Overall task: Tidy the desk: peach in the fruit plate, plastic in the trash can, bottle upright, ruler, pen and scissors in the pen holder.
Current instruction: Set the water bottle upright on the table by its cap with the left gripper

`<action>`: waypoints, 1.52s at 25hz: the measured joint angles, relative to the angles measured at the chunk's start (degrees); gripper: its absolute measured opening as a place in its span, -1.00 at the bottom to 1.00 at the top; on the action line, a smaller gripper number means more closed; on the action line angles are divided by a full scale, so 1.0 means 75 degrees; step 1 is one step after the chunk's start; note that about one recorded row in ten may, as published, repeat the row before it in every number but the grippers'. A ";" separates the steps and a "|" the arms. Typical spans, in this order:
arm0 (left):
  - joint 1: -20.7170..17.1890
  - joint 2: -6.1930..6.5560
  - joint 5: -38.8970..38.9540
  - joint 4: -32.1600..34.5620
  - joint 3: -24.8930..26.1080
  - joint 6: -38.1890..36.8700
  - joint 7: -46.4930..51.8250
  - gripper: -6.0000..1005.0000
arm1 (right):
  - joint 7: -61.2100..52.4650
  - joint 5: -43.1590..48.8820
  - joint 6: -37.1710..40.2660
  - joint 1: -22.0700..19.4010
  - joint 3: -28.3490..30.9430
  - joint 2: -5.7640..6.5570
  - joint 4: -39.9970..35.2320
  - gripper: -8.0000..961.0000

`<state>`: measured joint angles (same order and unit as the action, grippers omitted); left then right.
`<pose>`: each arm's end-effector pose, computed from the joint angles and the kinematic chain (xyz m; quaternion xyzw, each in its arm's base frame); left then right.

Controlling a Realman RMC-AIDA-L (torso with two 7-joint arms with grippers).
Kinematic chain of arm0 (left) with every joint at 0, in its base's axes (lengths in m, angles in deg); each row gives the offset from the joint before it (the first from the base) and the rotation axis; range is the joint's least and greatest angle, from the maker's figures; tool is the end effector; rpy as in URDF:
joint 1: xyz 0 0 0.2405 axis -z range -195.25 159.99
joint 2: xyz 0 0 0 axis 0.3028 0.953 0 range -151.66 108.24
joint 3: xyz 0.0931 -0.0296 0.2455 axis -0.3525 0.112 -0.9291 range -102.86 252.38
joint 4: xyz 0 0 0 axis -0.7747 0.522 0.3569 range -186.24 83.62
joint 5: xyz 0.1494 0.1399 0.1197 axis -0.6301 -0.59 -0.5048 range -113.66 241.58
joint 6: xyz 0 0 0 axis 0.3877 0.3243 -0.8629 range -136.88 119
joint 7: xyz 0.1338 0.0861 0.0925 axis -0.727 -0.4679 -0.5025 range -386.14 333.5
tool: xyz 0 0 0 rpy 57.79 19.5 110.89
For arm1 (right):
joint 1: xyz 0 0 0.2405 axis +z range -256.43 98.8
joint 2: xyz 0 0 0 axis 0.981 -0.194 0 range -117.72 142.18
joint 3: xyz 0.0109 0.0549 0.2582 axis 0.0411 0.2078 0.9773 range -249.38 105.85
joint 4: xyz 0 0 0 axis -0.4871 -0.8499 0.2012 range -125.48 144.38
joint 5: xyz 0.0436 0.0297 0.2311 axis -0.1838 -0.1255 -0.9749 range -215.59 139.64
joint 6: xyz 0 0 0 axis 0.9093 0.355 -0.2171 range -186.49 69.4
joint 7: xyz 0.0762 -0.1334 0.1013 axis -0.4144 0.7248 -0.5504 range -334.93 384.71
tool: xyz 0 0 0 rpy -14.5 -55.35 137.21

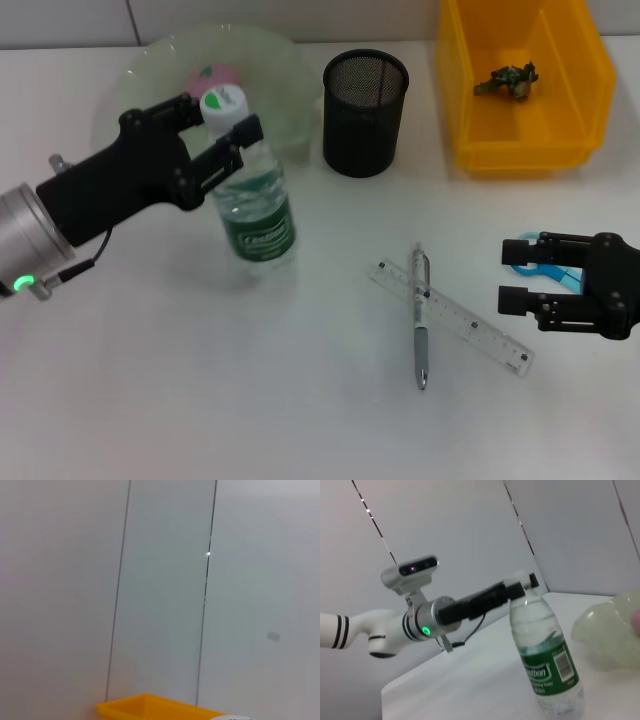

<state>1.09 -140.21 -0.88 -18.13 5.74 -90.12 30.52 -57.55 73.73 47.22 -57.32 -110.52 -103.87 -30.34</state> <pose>-0.2522 0.3546 -0.0404 -0.8685 -0.1412 -0.4011 0.2548 0.2929 0.2999 -0.0013 -0.9215 0.2511 0.2912 0.0552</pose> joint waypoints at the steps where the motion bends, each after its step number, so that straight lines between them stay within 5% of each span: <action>1: 0.0017 0.0000 0.0008 -0.0142 0.0030 -0.0028 -0.0241 -0.12 | 0.0000 0.0000 -0.0001 0.0018 -0.0001 -0.0001 0.0019 0.50; 11: 0.0136 -0.0044 0.0208 -0.1097 0.0053 -0.0011 -0.2061 -0.12 | 0.0000 0.0000 -0.0028 0.0164 0.0000 -0.0016 0.0162 0.50; 30: -0.0079 0.0002 0.0660 -0.1204 0.0094 -0.0645 -0.2108 0.27 | 0.0000 0.0005 0.0049 0.0169 0.0001 -0.0024 0.0148 0.50; 35: -0.0298 0.0243 0.0732 -0.1149 0.0436 -0.1947 -0.1428 0.35 | -0.0069 0.0001 0.0127 0.0238 0.0159 0.0021 0.0085 0.50; 38: -0.0323 0.0648 0.0379 -0.1149 0.0510 -0.2620 -0.0496 0.34 | -0.0148 -0.0002 0.0279 0.0361 0.0653 0.0077 0.0040 0.50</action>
<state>-1.33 -135.35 1.96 -26.75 9.57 -109.77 26.80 -58.66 73.71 49.31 -54.61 -105.62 -103.29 -30.04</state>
